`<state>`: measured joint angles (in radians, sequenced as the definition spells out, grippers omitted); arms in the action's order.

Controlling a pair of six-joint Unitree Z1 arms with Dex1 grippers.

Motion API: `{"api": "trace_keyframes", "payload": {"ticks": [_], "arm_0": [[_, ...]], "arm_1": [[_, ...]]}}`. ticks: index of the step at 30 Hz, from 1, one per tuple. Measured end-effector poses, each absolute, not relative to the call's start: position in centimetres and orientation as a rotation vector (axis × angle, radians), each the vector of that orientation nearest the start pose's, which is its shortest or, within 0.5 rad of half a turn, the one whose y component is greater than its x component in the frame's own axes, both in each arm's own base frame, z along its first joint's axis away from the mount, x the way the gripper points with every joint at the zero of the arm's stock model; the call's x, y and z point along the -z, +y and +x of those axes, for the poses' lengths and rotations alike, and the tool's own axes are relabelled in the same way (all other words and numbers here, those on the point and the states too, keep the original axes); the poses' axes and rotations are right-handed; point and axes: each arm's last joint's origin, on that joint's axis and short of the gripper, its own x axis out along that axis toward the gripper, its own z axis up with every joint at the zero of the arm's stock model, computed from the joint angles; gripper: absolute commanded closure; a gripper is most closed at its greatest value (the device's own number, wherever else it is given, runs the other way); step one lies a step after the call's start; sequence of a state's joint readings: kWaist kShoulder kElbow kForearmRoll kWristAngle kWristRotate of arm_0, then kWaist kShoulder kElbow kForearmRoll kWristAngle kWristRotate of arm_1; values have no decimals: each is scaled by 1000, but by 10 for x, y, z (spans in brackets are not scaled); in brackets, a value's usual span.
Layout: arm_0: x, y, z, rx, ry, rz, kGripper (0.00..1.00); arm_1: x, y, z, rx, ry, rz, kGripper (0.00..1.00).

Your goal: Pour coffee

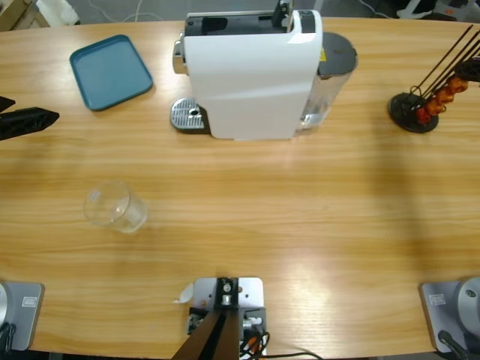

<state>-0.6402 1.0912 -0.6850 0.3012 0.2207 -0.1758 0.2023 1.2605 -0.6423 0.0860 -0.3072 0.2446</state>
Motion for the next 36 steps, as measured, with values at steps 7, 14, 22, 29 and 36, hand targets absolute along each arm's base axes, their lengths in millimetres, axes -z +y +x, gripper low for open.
{"api": "trace_keyframes", "payload": {"ticks": [7,14,22,29,36], "arm_0": [[-304,-82,128,343,678,131,87],[-304,-82,128,344,677,134,87],[-304,-82,127,344,677,134,87],[-304,-82,127,348,677,136,87],[-304,-83,127,354,677,138,92]], "arm_1": [[-279,25,196,175,669,55,393],[-277,23,198,185,676,57,801],[-277,23,198,185,676,55,1000],[-276,23,199,180,677,41,1000],[-277,23,198,178,677,36,1000]]}}
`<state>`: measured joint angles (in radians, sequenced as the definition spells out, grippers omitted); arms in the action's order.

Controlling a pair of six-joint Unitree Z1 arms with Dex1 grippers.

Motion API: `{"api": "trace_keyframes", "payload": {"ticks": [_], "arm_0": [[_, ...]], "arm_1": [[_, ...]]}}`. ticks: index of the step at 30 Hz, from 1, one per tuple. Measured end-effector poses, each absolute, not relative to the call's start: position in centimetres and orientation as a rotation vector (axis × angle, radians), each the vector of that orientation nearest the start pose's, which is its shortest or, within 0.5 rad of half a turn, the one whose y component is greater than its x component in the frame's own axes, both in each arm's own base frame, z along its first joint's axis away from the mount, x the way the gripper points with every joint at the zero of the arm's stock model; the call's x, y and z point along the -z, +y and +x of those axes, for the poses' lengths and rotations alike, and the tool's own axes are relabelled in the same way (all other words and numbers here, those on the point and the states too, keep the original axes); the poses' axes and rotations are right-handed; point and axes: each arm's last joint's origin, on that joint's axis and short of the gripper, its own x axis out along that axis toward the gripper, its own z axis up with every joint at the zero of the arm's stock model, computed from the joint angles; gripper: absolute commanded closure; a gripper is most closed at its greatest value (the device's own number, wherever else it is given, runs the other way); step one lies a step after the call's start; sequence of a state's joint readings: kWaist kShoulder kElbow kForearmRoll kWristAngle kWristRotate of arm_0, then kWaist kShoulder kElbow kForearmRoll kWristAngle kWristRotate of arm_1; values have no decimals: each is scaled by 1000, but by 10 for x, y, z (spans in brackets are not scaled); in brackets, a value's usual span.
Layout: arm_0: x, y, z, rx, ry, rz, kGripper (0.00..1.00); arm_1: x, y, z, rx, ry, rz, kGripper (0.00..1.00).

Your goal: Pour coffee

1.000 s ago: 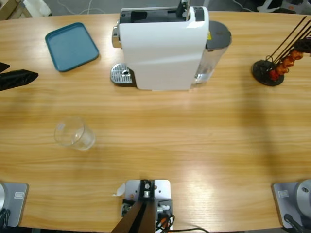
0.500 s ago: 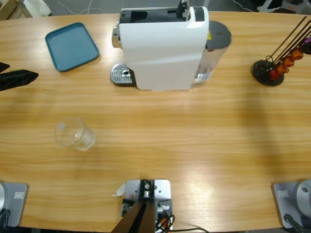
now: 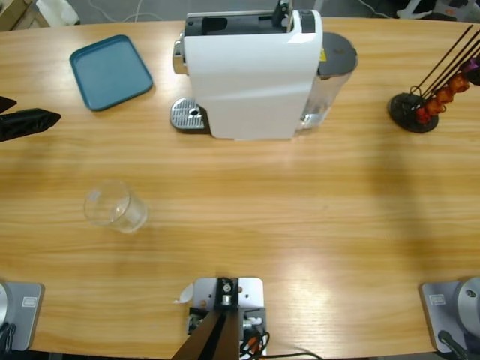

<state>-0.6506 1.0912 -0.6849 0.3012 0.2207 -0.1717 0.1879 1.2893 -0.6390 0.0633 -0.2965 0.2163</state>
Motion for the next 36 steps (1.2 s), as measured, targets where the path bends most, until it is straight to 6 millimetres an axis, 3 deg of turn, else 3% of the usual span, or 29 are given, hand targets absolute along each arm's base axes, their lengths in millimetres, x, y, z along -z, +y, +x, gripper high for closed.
{"api": "trace_keyframes", "payload": {"ticks": [9,24,27,31,36], "arm_0": [[-302,-84,128,356,685,143,92],[-299,-87,130,354,701,151,92],[-299,-87,130,354,701,151,92],[-299,-87,130,355,701,152,89],[-299,-87,131,355,701,152,87]], "arm_1": [[-293,20,187,174,631,16,1000],[-381,21,178,128,514,-59,1000],[-404,34,165,-51,462,-188,1000],[-434,58,125,-490,366,-349,1000],[-444,76,88,-911,288,-441,1000]]}}
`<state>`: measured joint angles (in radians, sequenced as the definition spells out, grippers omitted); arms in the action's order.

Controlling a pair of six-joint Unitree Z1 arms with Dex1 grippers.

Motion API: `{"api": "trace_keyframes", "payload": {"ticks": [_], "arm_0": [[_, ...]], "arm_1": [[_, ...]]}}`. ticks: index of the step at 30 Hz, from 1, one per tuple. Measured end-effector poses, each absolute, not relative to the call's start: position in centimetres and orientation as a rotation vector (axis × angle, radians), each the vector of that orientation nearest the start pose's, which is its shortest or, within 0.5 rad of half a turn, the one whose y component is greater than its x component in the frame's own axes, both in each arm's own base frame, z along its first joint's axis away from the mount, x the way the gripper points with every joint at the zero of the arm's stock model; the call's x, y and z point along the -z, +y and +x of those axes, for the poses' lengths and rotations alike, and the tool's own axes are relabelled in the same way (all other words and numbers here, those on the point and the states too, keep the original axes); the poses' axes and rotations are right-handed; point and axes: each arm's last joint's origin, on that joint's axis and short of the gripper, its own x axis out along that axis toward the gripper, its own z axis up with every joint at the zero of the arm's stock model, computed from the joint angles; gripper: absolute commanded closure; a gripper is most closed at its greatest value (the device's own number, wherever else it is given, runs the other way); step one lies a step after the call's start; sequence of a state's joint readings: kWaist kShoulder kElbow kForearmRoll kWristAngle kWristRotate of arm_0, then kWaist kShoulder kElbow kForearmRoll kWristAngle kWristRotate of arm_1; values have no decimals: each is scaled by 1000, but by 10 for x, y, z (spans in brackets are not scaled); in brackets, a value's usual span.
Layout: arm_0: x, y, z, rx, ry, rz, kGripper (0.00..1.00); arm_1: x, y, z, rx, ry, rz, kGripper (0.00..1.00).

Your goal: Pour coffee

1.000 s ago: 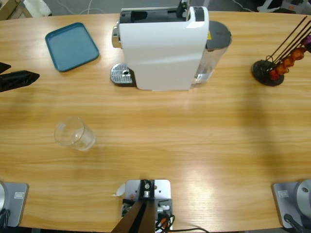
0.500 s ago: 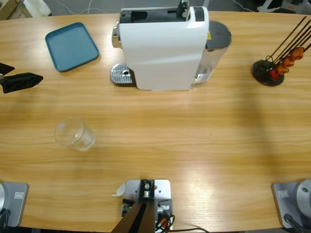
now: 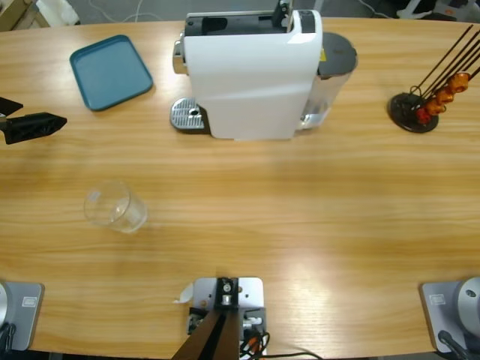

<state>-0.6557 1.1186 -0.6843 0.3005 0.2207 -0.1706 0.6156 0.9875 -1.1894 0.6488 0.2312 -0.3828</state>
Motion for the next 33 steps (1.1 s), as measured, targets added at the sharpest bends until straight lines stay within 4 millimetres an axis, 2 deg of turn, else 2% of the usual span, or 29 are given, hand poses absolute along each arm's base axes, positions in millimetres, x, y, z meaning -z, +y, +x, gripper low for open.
{"api": "trace_keyframes", "payload": {"ticks": [3,5,14,20,29,33], "arm_0": [[-299,-87,130,359,700,159,87],[-299,-87,130,362,699,165,87],[-299,-88,130,378,704,166,89],[-297,-89,132,377,712,170,88],[-296,-90,133,376,721,175,90],[-295,-91,134,375,727,178,89]], "arm_1": [[-444,88,81,-1072,271,-468,1000],[-444,102,86,-1143,272,-503,1000],[-459,179,151,-1260,280,-698,1000],[-446,223,191,-1303,320,-780,1000],[-420,258,223,-1343,386,-838,1000],[-417,270,234,-1347,380,-849,1000]]}}
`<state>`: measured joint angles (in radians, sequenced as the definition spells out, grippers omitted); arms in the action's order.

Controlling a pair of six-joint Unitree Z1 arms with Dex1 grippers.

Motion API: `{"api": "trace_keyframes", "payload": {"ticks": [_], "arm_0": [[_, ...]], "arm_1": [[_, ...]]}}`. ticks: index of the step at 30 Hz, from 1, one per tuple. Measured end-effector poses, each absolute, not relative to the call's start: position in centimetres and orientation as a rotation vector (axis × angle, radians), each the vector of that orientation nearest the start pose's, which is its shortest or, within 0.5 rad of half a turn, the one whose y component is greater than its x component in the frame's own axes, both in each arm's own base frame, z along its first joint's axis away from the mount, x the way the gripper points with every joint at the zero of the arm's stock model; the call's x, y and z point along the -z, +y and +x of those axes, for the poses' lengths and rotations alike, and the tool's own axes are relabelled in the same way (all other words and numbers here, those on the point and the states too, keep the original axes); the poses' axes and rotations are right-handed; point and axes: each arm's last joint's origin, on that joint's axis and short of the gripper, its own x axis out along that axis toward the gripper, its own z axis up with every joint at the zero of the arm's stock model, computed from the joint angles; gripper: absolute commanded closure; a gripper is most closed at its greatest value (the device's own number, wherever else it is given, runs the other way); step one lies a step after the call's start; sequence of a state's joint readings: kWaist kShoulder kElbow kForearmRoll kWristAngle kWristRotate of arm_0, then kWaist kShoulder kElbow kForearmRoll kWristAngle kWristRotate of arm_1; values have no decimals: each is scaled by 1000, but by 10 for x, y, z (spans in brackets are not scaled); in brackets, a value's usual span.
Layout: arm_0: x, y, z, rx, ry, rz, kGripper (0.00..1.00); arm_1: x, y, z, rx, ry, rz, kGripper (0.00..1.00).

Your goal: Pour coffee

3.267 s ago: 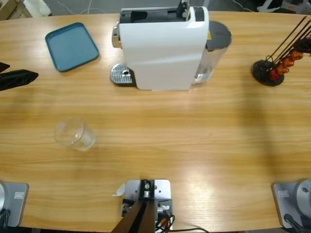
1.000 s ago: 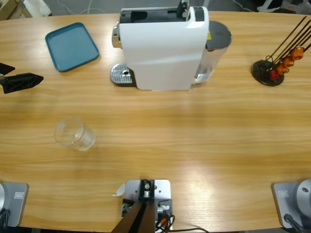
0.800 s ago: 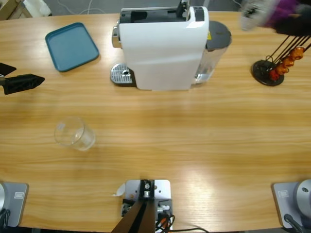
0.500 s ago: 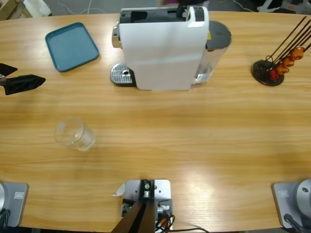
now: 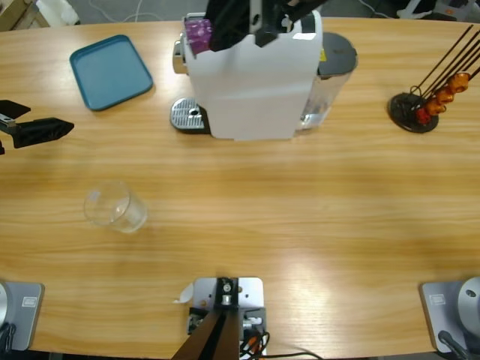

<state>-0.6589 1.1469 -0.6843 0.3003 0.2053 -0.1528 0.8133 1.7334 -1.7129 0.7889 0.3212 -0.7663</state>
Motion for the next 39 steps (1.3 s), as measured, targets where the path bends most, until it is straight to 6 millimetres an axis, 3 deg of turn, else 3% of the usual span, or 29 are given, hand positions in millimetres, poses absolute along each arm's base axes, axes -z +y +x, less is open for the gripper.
{"api": "trace_keyframes", "payload": {"ticks": [5,12,19,26,39], "arm_0": [[-294,-92,135,375,732,180,92],[-293,-93,136,374,739,184,90],[-292,-93,137,373,741,185,90],[-291,-94,137,373,746,187,89],[-291,-94,138,373,749,189,91]], "arm_1": [[-418,277,244,-1342,364,-856,1000],[-420,273,262,-1305,361,-855,1000],[-406,279,276,-1304,395,-864,1000],[-406,279,290,-1280,393,-858,1000],[-404,269,303,-1246,412,-848,1000]]}}
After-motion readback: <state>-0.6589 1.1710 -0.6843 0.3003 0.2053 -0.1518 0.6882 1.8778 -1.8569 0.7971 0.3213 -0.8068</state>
